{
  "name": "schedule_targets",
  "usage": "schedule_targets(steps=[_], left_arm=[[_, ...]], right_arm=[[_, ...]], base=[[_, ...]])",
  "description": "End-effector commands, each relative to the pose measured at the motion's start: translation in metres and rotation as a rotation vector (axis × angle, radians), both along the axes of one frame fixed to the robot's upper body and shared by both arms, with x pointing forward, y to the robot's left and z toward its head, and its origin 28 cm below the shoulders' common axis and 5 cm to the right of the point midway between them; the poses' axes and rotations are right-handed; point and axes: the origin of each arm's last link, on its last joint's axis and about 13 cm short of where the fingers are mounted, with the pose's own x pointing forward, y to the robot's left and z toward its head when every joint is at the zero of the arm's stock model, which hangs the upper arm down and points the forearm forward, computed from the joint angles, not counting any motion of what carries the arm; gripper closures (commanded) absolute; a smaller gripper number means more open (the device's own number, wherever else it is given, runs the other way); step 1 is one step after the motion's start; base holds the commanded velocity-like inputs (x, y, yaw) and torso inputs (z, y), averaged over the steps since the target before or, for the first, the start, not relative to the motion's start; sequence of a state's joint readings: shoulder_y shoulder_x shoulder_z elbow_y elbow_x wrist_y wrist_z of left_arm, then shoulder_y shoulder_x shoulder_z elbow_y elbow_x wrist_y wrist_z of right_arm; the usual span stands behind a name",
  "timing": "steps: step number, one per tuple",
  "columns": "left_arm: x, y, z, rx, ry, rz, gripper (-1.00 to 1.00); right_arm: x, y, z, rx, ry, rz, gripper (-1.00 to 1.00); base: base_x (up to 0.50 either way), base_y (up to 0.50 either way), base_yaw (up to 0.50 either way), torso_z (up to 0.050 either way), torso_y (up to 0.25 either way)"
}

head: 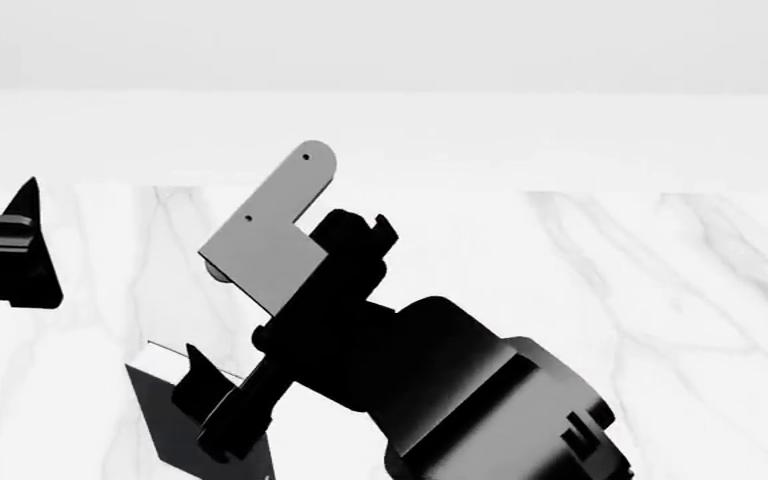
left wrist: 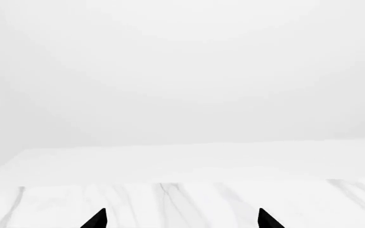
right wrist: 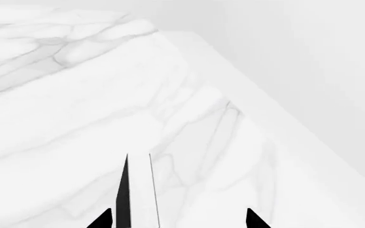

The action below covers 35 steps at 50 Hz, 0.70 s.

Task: Pick up the book on the left and place it on top of the shelf.

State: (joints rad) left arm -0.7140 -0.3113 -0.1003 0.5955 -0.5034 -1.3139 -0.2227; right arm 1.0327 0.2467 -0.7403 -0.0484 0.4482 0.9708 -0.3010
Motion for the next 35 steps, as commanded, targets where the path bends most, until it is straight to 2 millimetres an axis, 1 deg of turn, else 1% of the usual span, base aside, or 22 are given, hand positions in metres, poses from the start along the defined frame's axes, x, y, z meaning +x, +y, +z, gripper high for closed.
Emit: schedule_targets(steps=[1, 11, 16, 19, 26, 32, 34, 35], left_arm=[[0.001, 0.0, 0.0, 0.003, 0.003, -0.004, -1.0], [0.001, -0.002, -0.001, 0.008, 0.004, -0.01, -1.0], [0.002, -0.002, -0.002, 0.005, 0.007, -0.012, -1.0], [0.003, -0.002, -0.003, 0.005, 0.009, -0.013, -1.0], [0.003, -0.002, -0.003, 0.005, 0.008, -0.014, -1.0], [0.002, -0.002, -0.003, 0.006, 0.008, -0.012, -1.0], [0.002, -0.002, -0.003, 0.006, 0.009, -0.012, -1.0], [0.002, -0.002, -0.004, 0.007, 0.01, -0.012, -1.0]], right_arm=[[0.011, 0.01, -0.014, -0.008, 0.022, 0.016, -1.0], [0.027, 0.016, -0.03, -0.007, 0.06, -0.003, -1.0], [0.034, 0.017, -0.035, -0.008, 0.074, -0.011, -1.0], [0.036, 0.02, -0.042, -0.02, 0.081, -0.013, -1.0], [0.041, 0.024, -0.05, -0.033, 0.097, -0.014, -1.0], [0.036, 0.027, -0.061, -0.079, 0.124, 0.023, -1.0], [0.034, 0.026, -0.062, -0.096, 0.136, 0.054, -1.0], [0.03, 0.025, -0.064, -0.121, 0.155, 0.105, -1.0]], base=[[0.0, 0.0, 0.0, 0.0, 0.0], [0.0, 0.0, 0.0, 0.0, 0.0], [0.0, 0.0, 0.0, 0.0, 0.0], [0.0, 0.0, 0.0, 0.0, 0.0], [0.0, 0.0, 0.0, 0.0, 0.0], [0.0, 0.0, 0.0, 0.0, 0.0], [0.0, 0.0, 0.0, 0.0, 0.0], [0.0, 0.0, 0.0, 0.0, 0.0]])
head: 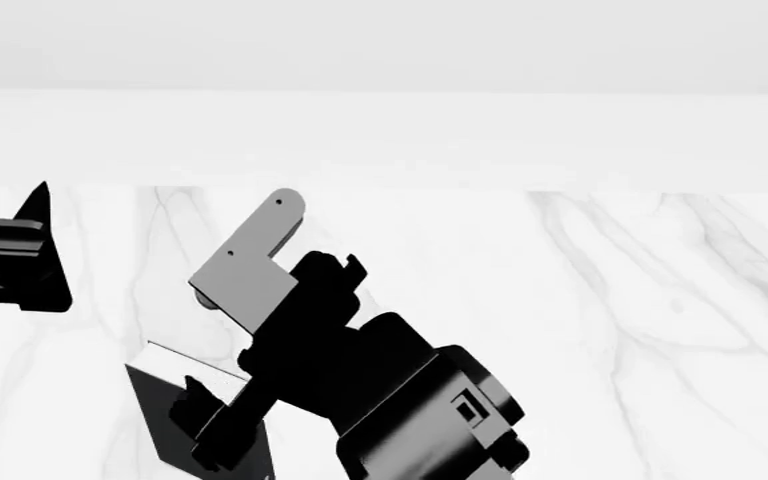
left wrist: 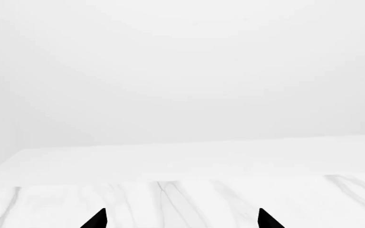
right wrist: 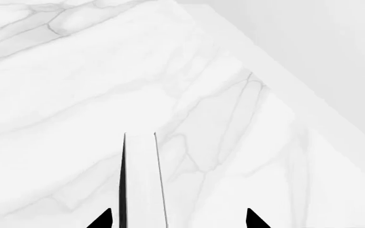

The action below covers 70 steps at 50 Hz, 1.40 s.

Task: Pick up the book on the left and place it on top of the shelf.

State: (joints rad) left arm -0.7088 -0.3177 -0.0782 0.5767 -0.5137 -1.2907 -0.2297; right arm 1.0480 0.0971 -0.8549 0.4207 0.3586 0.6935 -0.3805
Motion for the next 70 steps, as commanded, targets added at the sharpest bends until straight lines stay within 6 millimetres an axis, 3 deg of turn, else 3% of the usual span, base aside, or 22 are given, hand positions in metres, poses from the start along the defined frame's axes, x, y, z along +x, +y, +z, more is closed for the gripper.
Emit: schedule_targets(steps=[1, 15, 27, 50, 51, 70], left_arm=[[0.0, 0.0, -0.001, 0.001, 0.003, 0.0, -1.0], [0.0, 0.0, -0.002, 0.002, 0.005, -0.002, -1.0], [0.001, 0.0, -0.003, -0.004, 0.005, -0.011, -1.0], [-0.001, 0.001, -0.003, 0.001, 0.003, -0.007, -1.0], [-0.001, 0.001, -0.003, 0.001, 0.004, -0.006, -1.0], [-0.001, 0.001, -0.004, 0.003, 0.007, -0.008, -1.0]], right_arm=[[-0.008, 0.001, -0.016, -0.083, 0.055, 0.122, -1.0], [0.008, -0.001, -0.023, -0.09, 0.051, 0.013, -1.0], [0.007, -0.001, -0.025, -0.087, 0.053, 0.027, -1.0], [0.009, 0.003, -0.052, -0.193, 0.094, 0.011, -1.0], [0.009, 0.003, -0.053, -0.193, 0.094, 0.011, 1.0], [0.011, 0.003, -0.05, -0.164, 0.062, -0.025, 1.0]], base=[[0.0, 0.0, 0.0, 0.0, 0.0], [0.0, 0.0, 0.0, 0.0, 0.0], [0.0, 0.0, 0.0, 0.0, 0.0], [0.0, 0.0, 0.0, 0.0, 0.0], [0.0, 0.0, 0.0, 0.0, 0.0], [0.0, 0.0, 0.0, 0.0, 0.0]])
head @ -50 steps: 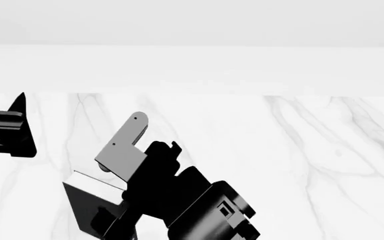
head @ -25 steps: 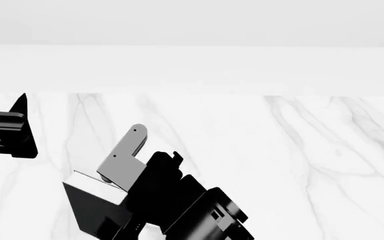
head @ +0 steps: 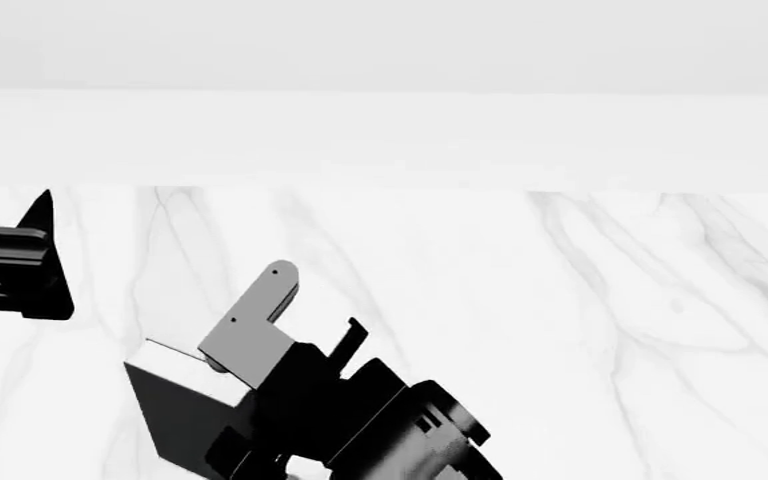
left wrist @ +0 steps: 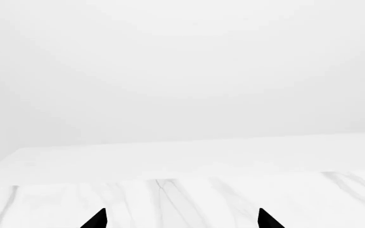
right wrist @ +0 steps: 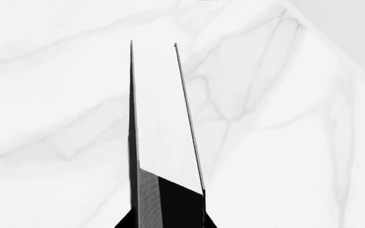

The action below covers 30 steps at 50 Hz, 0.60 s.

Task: Pick up the book on the left and place it on top of the shelf.

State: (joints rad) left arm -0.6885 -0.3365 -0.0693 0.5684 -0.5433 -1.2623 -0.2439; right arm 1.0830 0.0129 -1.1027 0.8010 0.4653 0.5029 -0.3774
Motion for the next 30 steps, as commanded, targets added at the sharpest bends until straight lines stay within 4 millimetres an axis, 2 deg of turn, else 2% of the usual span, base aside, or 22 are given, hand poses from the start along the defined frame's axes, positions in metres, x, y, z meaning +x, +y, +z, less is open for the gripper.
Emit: schedule_targets(steps=[1, 4, 6, 9, 10, 13, 17, 20, 21, 22, 23, 25, 26, 28, 30], left_arm=[[-0.001, 0.0, 0.0, 0.001, 0.0, 0.0, -1.0], [-0.001, 0.001, 0.0, -0.001, -0.001, 0.001, -1.0], [-0.001, 0.001, 0.0, -0.004, -0.002, 0.002, -1.0], [-0.002, 0.001, 0.0, -0.002, -0.002, 0.001, -1.0], [-0.002, 0.0, 0.001, -0.002, -0.004, 0.001, -1.0], [-0.002, 0.0, 0.001, -0.001, -0.004, 0.001, -1.0], [-0.002, 0.0, 0.002, -0.001, -0.007, 0.001, -1.0], [-0.002, 0.0, 0.002, -0.004, -0.008, 0.002, -1.0], [-0.002, 0.0, 0.002, -0.004, -0.008, 0.002, -1.0], [-0.002, 0.0, 0.002, -0.002, -0.008, 0.002, -1.0], [-0.002, 0.0, 0.002, -0.003, -0.008, 0.001, -1.0], [-0.003, 0.001, 0.001, -0.004, -0.008, 0.002, -1.0], [-0.003, 0.001, 0.001, -0.004, -0.009, 0.003, -1.0], [-0.003, 0.001, 0.002, -0.004, -0.009, 0.003, -1.0], [-0.002, 0.0, 0.001, -0.004, -0.009, 0.005, -1.0]], right_arm=[[0.003, -0.002, 0.003, -0.028, -0.075, -0.023, 1.0], [0.003, -0.005, 0.017, -0.002, -0.121, -0.037, 1.0], [0.004, -0.009, 0.039, 0.029, -0.162, -0.066, 1.0], [0.003, -0.013, 0.057, 0.05, -0.198, -0.074, 1.0], [0.003, -0.017, 0.071, 0.062, -0.223, -0.08, 1.0], [0.003, -0.021, 0.089, 0.077, -0.258, -0.098, 1.0], [0.005, -0.029, 0.126, 0.072, -0.351, -0.152, 1.0], [0.005, -0.034, 0.144, 0.03, -0.45, -0.202, 1.0], [0.005, -0.034, 0.144, 0.03, -0.45, -0.202, 1.0], [0.008, -0.038, 0.15, -0.079, -0.659, -0.262, 1.0], [0.008, -0.039, 0.152, -0.084, -0.674, -0.279, 1.0], [0.017, -0.048, 0.154, -0.372, -1.121, -0.394, 1.0], [0.022, -0.052, 0.156, -0.462, -1.223, -0.424, 1.0], [0.022, -0.056, 0.162, -0.495, -1.238, -0.446, 1.0], [0.029, -0.066, 0.169, -0.63, -1.356, -0.517, 1.0]], base=[[0.0, 0.0, 0.0, 0.0, 0.0], [0.0, 0.0, 0.0, 0.0, 0.0], [0.0, 0.0, 0.0, 0.0, 0.0], [0.0, 0.0, 0.0, 0.0, 0.0], [0.0, 0.0, 0.0, 0.0, 0.0], [0.0, 0.0, 0.0, 0.0, 0.0], [0.0, 0.0, 0.0, 0.0, 0.0], [0.0, 0.0, 0.0, 0.0, 0.0], [0.0, 0.0, 0.0, 0.0, 0.0], [0.0, 0.0, 0.0, 0.0, 0.0], [0.0, 0.0, 0.0, 0.0, 0.0], [0.0, 0.0, 0.0, 0.0, 0.0], [0.0, 0.0, 0.0, 0.0, 0.0], [0.0, 0.0, 0.0, 0.0, 0.005], [0.0, 0.0, 0.0, 0.0, 0.0]])
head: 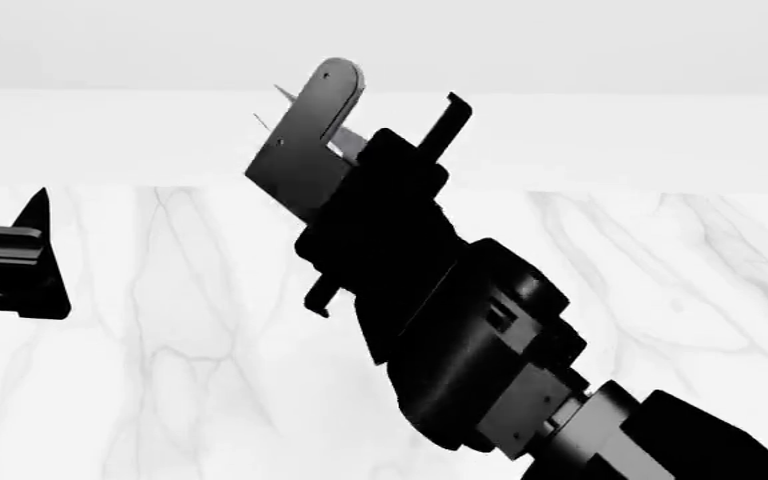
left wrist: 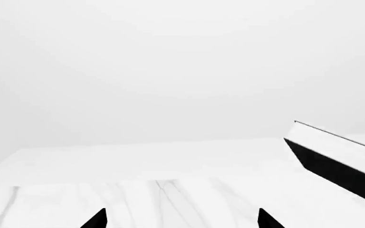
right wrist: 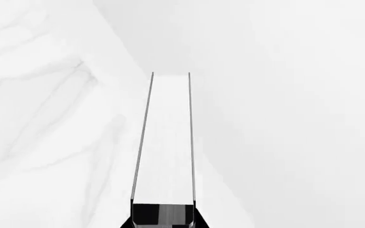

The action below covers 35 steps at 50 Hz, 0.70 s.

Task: Pick up the book on the left and place it on top of the shelf.

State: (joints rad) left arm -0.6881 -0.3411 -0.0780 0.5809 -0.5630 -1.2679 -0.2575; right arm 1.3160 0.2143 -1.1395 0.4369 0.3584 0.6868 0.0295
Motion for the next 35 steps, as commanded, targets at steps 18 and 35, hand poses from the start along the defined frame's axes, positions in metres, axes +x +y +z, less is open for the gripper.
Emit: schedule_targets(steps=[18, 35], left_arm=[[0.0, 0.001, -0.002, -0.005, 0.002, 0.006, -1.0], [0.0, 0.002, -0.002, -0.006, 0.0, 0.008, -1.0]], right_arm=[[0.032, -0.115, 0.073, -0.868, -0.713, -0.885, 1.0], [-0.006, -0.19, 0.057, -0.945, -0.395, -1.349, 1.0]], base=[[0.0, 0.0, 0.0, 0.0, 0.002], [0.0, 0.0, 0.0, 0.0, 0.001]])
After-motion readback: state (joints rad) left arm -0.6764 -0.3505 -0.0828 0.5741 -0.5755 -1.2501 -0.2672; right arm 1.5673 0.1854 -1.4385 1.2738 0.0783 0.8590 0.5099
